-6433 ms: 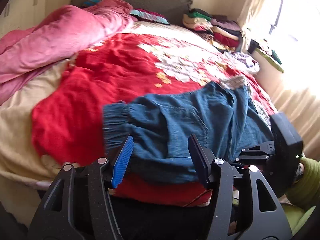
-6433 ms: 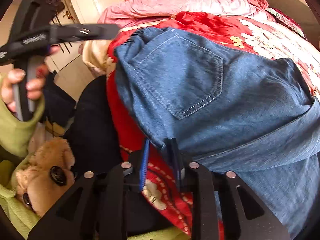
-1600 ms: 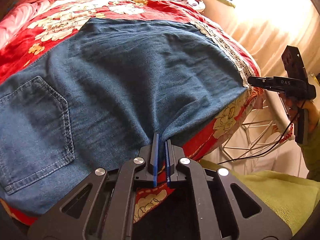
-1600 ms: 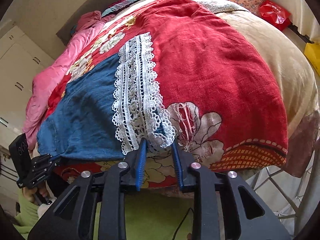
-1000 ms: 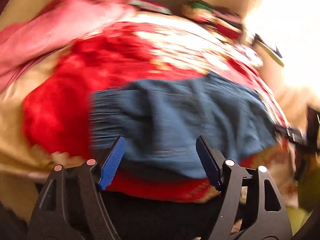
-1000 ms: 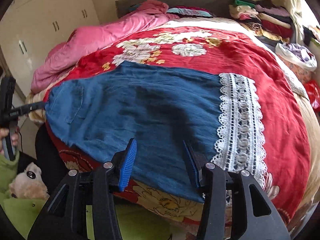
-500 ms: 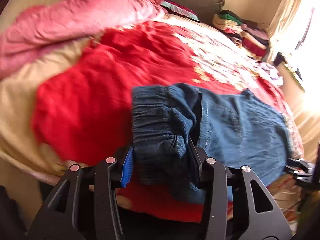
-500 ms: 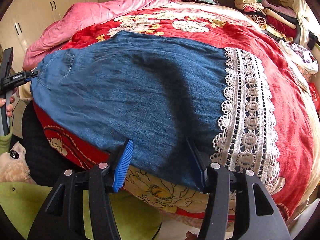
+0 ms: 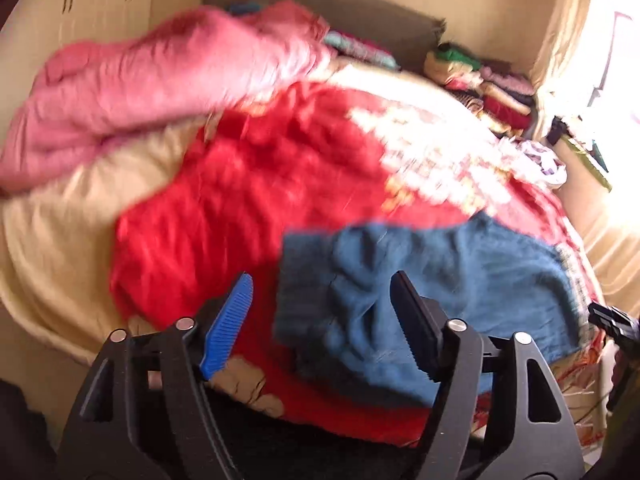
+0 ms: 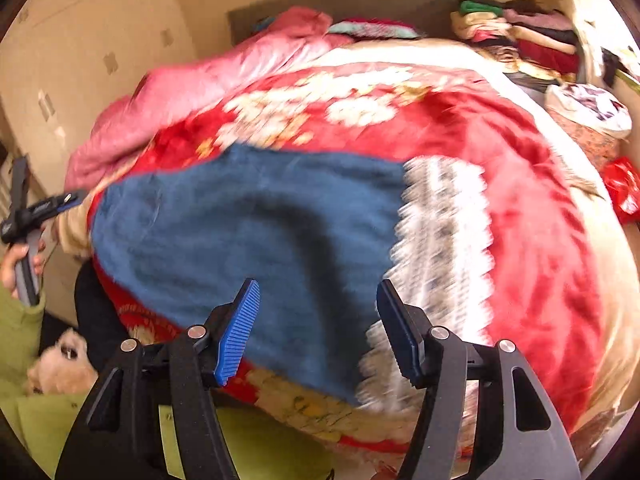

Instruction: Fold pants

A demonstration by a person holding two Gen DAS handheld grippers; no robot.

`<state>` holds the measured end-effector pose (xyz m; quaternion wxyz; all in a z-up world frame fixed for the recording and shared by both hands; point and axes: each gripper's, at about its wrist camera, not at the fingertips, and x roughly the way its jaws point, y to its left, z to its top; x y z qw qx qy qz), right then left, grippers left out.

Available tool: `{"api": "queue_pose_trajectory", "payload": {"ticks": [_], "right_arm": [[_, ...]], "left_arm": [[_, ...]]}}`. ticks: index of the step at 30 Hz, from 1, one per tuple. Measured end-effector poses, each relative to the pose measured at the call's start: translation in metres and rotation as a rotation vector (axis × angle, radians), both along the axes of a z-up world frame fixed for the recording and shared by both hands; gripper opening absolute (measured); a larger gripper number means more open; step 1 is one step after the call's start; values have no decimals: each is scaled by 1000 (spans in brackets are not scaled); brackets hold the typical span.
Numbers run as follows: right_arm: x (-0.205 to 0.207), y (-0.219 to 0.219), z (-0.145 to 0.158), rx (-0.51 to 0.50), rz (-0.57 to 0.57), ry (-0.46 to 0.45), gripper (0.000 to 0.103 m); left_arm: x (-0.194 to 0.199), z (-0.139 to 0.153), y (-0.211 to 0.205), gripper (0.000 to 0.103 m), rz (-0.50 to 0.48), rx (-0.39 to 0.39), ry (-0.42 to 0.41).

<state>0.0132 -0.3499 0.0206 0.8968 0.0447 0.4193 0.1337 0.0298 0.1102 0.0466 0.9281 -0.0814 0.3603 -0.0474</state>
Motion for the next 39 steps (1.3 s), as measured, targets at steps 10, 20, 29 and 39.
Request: {"api": "queue_pose_trajectory", "payload": {"ticks": [10, 20, 29, 39], "right_arm": [[90, -91, -5, 108, -191, 64, 49], [136, -89, -44, 130, -112, 152, 46], [131, -79, -50, 157, -50, 130, 20], [135, -46, 5, -157, -33, -59, 16]], "left_arm": [[83, 0, -111, 68, -311, -55, 58], [156, -59, -181, 68, -411, -71, 213], [168, -77, -188, 43, -409, -70, 233], [161, -57, -197, 16, -389, -27, 140]]}}
